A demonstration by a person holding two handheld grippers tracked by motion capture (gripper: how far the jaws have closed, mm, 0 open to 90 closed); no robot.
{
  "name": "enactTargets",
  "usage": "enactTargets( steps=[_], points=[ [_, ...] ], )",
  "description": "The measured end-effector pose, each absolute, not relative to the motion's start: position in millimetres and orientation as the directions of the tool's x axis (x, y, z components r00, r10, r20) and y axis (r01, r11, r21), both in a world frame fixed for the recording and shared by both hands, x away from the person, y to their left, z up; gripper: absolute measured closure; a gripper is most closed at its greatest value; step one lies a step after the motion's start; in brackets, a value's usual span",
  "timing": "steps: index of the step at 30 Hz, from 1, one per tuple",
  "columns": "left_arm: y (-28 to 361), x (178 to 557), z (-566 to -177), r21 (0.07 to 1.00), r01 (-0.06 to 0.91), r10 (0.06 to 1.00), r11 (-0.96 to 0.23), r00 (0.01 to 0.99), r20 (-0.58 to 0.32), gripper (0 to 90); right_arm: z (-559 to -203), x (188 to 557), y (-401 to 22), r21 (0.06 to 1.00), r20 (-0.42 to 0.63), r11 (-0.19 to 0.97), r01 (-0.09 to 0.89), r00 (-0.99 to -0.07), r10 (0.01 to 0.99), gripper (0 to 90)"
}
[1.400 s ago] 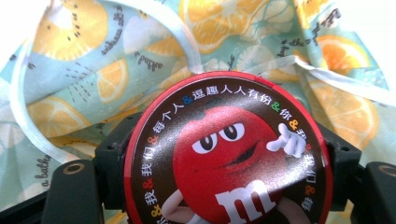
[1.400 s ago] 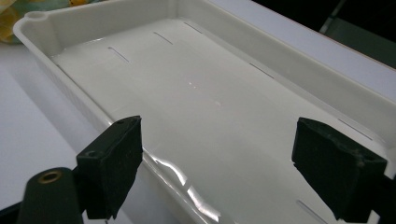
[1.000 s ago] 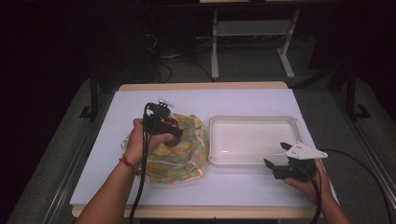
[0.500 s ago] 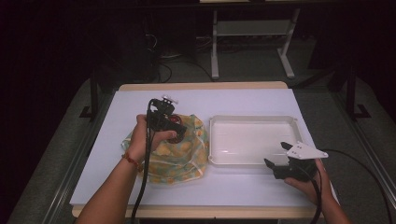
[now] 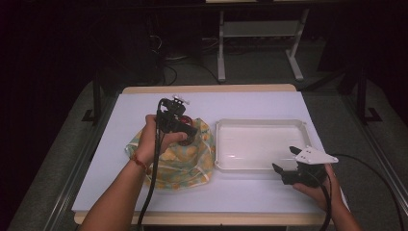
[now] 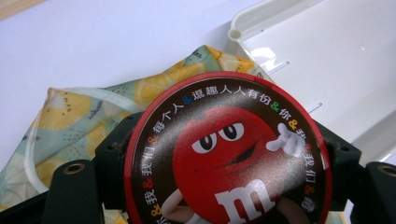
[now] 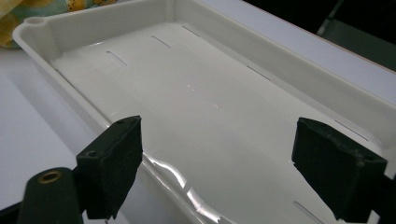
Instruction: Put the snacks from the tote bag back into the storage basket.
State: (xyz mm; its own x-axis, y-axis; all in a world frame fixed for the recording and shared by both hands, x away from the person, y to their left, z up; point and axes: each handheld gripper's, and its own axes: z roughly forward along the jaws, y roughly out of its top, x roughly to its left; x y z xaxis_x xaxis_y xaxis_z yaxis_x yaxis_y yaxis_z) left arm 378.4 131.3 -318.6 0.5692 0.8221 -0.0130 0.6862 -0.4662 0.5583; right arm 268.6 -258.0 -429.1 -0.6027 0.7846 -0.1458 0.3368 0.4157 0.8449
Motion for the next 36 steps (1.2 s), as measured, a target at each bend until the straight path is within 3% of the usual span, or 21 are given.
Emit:
enactTargets(
  steps=[36],
  points=[
    [92,378,-308,0.56,0.656,0.785,-0.507,0.619,-0.014,24.9,-429,268,-258,0.847,-0.143,0.412,0.336,-0.603,0.785,15.7]
  ],
)
